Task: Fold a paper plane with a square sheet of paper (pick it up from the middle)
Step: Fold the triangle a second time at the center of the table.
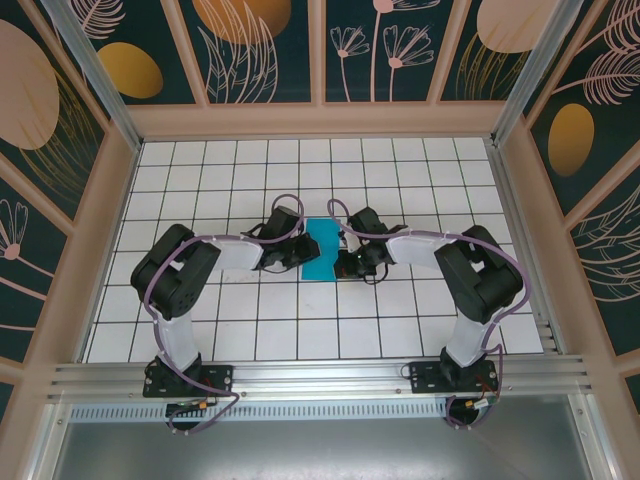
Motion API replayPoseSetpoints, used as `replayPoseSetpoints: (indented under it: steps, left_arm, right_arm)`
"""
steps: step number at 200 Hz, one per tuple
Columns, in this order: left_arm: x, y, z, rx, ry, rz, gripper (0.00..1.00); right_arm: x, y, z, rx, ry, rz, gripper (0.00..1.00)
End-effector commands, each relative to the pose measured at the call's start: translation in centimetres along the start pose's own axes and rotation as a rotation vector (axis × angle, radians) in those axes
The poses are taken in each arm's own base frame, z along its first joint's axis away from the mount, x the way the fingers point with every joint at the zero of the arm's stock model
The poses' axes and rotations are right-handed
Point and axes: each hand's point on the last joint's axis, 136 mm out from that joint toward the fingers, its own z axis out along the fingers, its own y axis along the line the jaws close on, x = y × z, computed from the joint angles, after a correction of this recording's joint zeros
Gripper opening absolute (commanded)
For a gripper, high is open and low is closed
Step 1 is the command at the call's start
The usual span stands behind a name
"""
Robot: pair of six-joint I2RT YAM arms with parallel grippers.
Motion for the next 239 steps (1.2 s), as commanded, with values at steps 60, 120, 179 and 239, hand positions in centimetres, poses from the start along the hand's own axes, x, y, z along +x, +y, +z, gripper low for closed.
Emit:
replayPoseSetpoints:
  steps: [60,120,179,239]
  left_arm:
    - [-3.2,5.6,-0.3,-0.178,-0.077,0.005,0.16]
    - [-5.9,4.3,-0.9,-0.181,-0.109,0.043,0.18]
    - [-7.3,0.6,-3.6,-0.094,-0.152,0.061,0.24]
    - [-4.1,-0.4,-6.8,0.068,-0.176,-0.03,0.38]
  right_arm:
    - [7.4,-9.1,2.3,0.354,0.217,0.092,0.05]
    - [5.9,-7.6,2.1,0.301,0.182,0.084,0.05]
    - [-2.0,0.1,-1.9,0.038,-0.044,0.046,0.13]
    - [-7.5,4.1,-7.7,-0.127,-0.263,-0.006,0.36]
